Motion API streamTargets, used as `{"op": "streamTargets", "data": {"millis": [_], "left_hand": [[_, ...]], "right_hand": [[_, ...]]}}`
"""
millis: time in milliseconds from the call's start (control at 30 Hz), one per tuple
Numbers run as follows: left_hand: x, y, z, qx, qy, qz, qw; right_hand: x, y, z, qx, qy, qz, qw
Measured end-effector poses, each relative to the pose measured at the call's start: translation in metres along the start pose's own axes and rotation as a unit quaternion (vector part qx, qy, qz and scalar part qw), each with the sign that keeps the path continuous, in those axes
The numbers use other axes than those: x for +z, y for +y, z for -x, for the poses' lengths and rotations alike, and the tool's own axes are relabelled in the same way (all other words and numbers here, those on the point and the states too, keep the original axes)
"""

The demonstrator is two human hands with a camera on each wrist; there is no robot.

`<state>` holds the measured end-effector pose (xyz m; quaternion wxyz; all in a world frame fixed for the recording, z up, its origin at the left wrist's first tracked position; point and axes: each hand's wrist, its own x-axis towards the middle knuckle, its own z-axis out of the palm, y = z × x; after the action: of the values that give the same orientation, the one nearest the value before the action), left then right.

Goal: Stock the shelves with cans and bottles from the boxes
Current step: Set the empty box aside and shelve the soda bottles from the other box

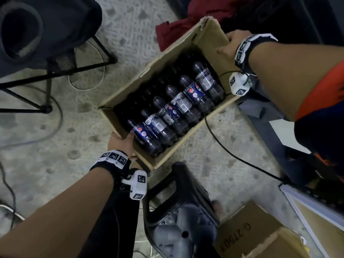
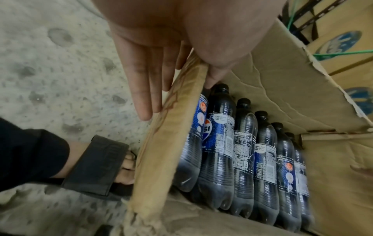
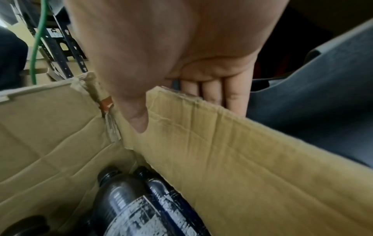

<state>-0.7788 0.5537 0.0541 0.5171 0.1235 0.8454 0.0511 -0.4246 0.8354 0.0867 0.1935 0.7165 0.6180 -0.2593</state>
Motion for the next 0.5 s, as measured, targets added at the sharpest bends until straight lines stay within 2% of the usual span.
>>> {"op": "streamTargets", "data": {"millis": [133, 267, 500], "left_hand": [[0.005, 0.000, -0.003, -0.031, 0.006, 0.019, 0.999], [0.016, -0.009, 0.006, -0.070, -0.007, 0.033, 0.997], [0.025, -0.029, -0.021, -0.009, 0.078, -0.024, 0.997]], "right_hand": [[0.016, 0.013, -0.013, 0.047, -0.003, -0.050, 0.998], [0.023, 0.022, -0.016, 0.032, -0.014, -0.030, 0.999], [0.020, 0.031, -0.004, -0.017, -0.014, 0.015, 1.000]]}}
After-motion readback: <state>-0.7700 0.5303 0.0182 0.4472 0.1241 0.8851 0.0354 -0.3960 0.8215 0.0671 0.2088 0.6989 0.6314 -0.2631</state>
